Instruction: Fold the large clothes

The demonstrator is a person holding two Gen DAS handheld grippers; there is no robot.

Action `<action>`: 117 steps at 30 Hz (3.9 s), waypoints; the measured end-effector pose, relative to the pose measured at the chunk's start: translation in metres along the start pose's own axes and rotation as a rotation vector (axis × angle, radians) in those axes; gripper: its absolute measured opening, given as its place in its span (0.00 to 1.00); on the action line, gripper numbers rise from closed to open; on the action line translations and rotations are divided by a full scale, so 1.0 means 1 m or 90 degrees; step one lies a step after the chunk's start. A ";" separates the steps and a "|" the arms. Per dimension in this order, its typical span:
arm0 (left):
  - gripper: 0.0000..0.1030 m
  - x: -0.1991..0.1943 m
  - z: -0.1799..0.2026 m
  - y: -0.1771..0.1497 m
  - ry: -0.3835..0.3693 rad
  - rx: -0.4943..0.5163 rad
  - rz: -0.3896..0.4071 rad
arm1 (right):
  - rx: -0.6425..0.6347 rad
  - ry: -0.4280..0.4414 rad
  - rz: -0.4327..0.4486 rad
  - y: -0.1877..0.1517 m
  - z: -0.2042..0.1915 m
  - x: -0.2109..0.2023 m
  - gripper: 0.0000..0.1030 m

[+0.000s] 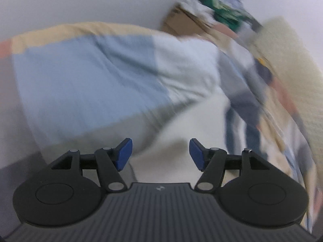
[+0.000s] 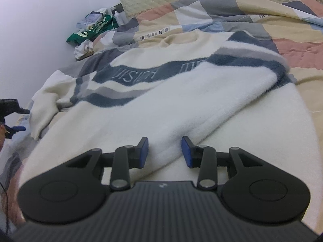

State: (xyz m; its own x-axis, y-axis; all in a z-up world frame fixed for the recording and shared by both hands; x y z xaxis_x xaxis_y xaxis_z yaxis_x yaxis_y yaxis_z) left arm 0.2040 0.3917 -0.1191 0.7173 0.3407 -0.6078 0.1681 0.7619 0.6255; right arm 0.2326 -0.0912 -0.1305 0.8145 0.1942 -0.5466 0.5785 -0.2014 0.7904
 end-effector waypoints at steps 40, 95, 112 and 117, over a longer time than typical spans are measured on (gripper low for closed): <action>0.12 -0.164 0.279 0.027 0.023 0.706 0.245 | 0.010 -0.008 0.043 0.023 0.005 -0.027 0.38; 0.52 0.039 0.232 -0.225 -0.337 0.138 -0.189 | 0.204 -0.135 0.042 0.012 0.097 -0.053 0.51; 0.14 0.048 0.234 -0.207 -0.275 0.222 -0.162 | 0.075 -0.059 0.019 0.017 0.058 -0.025 0.10; 0.15 0.043 0.237 -0.216 -0.263 0.288 -0.149 | 0.053 -0.065 0.006 0.010 0.058 -0.014 0.11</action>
State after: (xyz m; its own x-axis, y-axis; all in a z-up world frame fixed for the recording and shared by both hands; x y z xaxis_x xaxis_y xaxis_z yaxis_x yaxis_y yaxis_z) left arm 0.3589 0.1114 -0.1641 0.8126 -0.1146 -0.5714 0.5548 0.4526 0.6981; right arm 0.2298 -0.1520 -0.1311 0.8174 0.0934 -0.5684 0.5693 -0.2820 0.7723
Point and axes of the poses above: each gripper's, at about its wrist camera, not at the fingertips, and x roughly the way its jaws point, z to its right, y to its top, the point moved 3 cm from there along x, roughly the way its jaws point, and after that the axes turned 10 degrees about z, right-handed, at the moved point
